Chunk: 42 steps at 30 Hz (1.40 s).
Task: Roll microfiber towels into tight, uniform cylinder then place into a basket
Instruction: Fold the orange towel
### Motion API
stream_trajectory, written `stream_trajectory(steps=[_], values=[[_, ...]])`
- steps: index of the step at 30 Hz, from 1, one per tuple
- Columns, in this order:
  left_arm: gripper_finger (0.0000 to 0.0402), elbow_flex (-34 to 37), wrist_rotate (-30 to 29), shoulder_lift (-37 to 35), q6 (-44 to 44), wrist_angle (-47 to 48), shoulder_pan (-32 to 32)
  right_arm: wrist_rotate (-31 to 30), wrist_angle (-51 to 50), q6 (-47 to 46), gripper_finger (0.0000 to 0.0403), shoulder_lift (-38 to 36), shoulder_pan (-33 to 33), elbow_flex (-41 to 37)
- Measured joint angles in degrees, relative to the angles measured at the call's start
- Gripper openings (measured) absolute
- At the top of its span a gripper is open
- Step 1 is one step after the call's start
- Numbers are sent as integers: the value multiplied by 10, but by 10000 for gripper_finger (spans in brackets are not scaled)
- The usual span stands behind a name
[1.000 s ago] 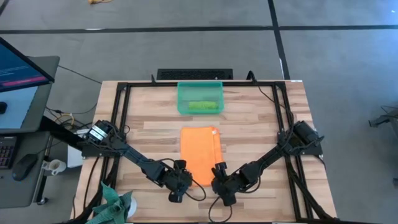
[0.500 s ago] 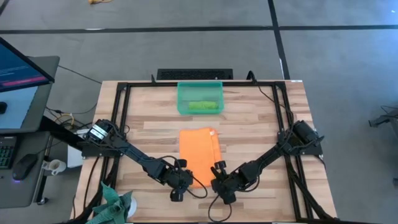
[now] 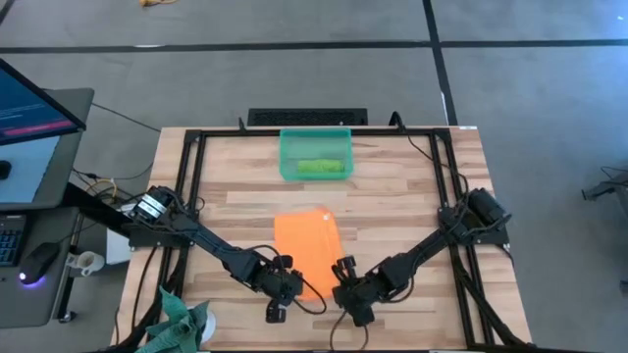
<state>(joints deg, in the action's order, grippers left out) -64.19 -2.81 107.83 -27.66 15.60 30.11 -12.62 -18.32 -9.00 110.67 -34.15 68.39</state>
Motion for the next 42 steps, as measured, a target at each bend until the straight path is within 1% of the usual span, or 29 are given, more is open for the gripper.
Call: stream_trajectory(steps=[3,5,10,14,18,21,23,25,31,34,37,40,42], values=[[3,-28,-2,0,4,17,10,13,-16,0,8,0,-10,24],[3,-48,-14,0,7,36,23,13,-32,-9,7,0,-20,40],[3,-110,-91,0,15,112,68,14,-63,-29,20,-2,-51,85],[3,-147,-153,-1,-4,161,104,13,-76,-30,14,-2,-77,121],[3,-162,-195,-1,-10,176,128,5,-74,-30,9,-2,-100,161],[3,-167,-215,-1,-5,181,136,-20,-77,-27,16,-3,-110,174],[3,-167,-223,-1,9,185,136,-47,-95,-11,20,-3,-112,175],[3,-167,-236,-1,18,189,131,-58,-130,-11,20,-3,-108,175],[7,-167,-277,-1,9,219,100,-63,-234,-104,7,3,-69,174],[7,-166,-276,0,-19,240,77,-67,-231,-143,13,11,-42,157],[5,-146,-259,0,-52,243,55,-54,-234,-163,18,13,-21,131],[3,-119,-259,1,-64,242,34,-57,-235,-179,11,12,-3,115],[3,-104,-250,1,-66,232,17,-57,-235,-180,6,12,6,112]])
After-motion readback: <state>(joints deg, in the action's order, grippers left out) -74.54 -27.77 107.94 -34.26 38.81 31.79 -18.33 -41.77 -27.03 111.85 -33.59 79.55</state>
